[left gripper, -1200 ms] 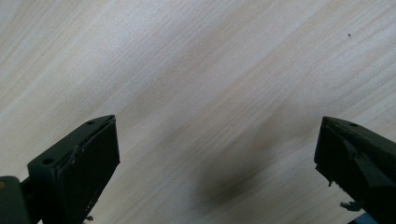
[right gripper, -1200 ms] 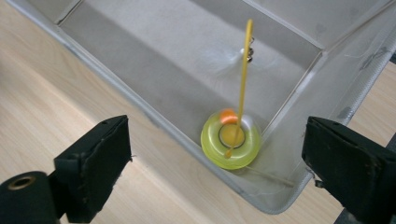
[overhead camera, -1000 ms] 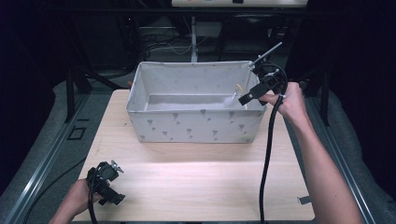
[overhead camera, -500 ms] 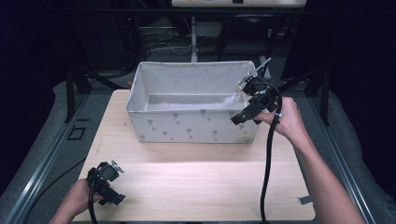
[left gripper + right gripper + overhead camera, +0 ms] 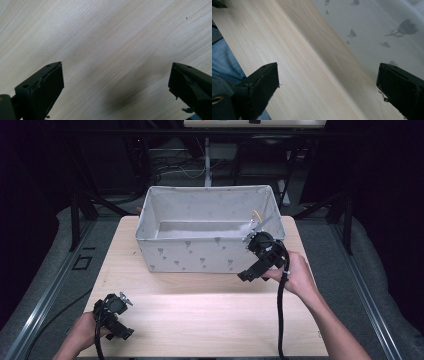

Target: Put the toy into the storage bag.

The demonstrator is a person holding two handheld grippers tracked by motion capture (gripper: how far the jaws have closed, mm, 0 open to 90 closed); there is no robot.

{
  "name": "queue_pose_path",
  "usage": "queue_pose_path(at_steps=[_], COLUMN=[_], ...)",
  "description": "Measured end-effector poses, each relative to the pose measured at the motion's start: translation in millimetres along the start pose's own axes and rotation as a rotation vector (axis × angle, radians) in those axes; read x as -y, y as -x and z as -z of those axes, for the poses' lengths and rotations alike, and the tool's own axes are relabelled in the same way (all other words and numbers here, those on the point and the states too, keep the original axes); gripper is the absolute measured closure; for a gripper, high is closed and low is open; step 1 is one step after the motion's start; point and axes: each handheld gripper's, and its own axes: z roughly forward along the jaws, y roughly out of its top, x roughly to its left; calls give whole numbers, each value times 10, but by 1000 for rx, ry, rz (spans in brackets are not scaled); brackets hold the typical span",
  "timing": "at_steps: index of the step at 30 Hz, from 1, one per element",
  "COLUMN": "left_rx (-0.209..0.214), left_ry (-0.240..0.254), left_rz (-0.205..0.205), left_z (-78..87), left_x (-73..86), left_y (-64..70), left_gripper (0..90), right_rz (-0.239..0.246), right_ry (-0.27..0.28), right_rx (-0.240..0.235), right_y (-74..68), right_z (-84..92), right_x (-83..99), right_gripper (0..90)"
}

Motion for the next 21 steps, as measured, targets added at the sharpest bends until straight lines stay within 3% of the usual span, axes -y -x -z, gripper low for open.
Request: queue_pose_path(at_steps=[11, 14, 17, 21], left_rx=[-2, 1, -3, -3], left_ry=[-3, -1, 2, 5], left_rz=[-4, -1, -6, -5], left_z=[-3, -2, 1, 6], left_x=[-1, 0, -4, -1], left_y=[-2, 0, 5, 0], left_gripper=[2, 2, 2, 2], right_rz=[-28, -21, -7, 4], right_ry=[-33, -50, -105, -115], right_rx=[-52, -59, -67, -62], right_y=[-171, -214, -251, -287], right_z=[-454, -551, -660, -737], right_x=[328, 413, 500, 588], right_gripper=[69, 82, 94, 140])
